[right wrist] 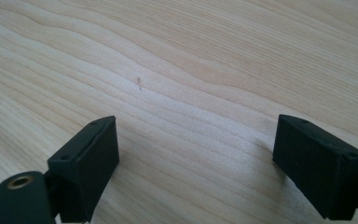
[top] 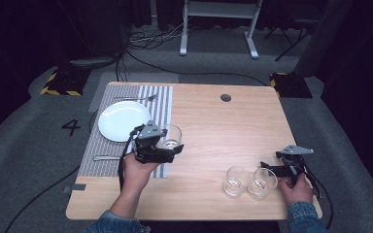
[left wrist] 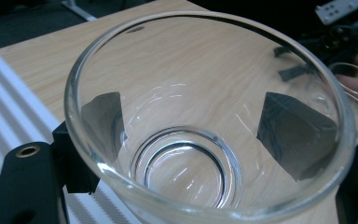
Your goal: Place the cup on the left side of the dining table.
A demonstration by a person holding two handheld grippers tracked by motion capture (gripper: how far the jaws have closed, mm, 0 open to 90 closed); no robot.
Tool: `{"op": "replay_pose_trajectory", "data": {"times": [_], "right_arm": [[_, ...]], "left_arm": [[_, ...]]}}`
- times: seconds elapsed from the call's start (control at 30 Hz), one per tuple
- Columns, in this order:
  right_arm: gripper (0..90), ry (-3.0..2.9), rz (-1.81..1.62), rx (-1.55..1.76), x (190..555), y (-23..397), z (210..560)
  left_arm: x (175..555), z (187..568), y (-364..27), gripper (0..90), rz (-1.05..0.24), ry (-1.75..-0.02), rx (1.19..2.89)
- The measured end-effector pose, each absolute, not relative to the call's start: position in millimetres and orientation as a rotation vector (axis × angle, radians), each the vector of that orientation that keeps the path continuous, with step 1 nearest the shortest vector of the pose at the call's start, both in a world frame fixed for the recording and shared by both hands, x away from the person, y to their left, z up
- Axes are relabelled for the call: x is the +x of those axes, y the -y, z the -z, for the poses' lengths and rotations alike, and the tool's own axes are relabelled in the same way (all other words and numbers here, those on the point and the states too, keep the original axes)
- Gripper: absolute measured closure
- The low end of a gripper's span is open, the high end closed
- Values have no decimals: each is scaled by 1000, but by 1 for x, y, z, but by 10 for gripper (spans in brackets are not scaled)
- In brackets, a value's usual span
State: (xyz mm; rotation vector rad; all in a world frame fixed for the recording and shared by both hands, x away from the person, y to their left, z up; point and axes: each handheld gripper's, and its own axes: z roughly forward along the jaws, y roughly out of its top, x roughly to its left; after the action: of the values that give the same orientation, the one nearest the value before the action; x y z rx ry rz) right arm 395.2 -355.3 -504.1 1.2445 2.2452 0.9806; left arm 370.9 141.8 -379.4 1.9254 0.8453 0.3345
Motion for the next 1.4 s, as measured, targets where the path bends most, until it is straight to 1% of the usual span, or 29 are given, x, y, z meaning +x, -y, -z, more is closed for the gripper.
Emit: {"op": "replay_pose_trajectory", "data": {"times": [0.27, 0.47, 0.57, 0.67, 0.73, 0.83, 0.93, 1.03, 1.33, 1.4], "right_arm": [[143, -2245, -981, 1245, 395, 355, 504], [143, -2245, -981, 1246, 395, 355, 504], [143, -2244, -981, 1246, 395, 355, 504], [143, -2243, -979, 1248, 395, 356, 504], [144, -2241, -979, 1250, 395, 356, 504], [143, -2240, -978, 1250, 395, 356, 504], [143, -2238, -978, 1252, 395, 356, 504], [144, -2238, -978, 1252, 395, 356, 504], [143, -2238, -977, 1252, 395, 356, 504], [143, -2238, -977, 1252, 395, 356, 504]], "left_arm": [[383, 381, -176, 201, -354, -961, 1853], [388, 381, -193, 201, -423, -1023, 1832], [392, 383, -201, 201, -412, -1075, 1783], [395, 387, -203, 201, -427, -1113, 1777], [398, 391, -201, 201, -463, -1137, 1807], [401, 395, -201, 201, -471, -1148, 1819], [407, 402, -203, 201, -445, -1163, 1817], [414, 411, -204, 201, -375, -1185, 1835], [426, 430, -201, 201, -370, -1245, 1915], [429, 434, -200, 201, -349, -1260, 1930]]}}
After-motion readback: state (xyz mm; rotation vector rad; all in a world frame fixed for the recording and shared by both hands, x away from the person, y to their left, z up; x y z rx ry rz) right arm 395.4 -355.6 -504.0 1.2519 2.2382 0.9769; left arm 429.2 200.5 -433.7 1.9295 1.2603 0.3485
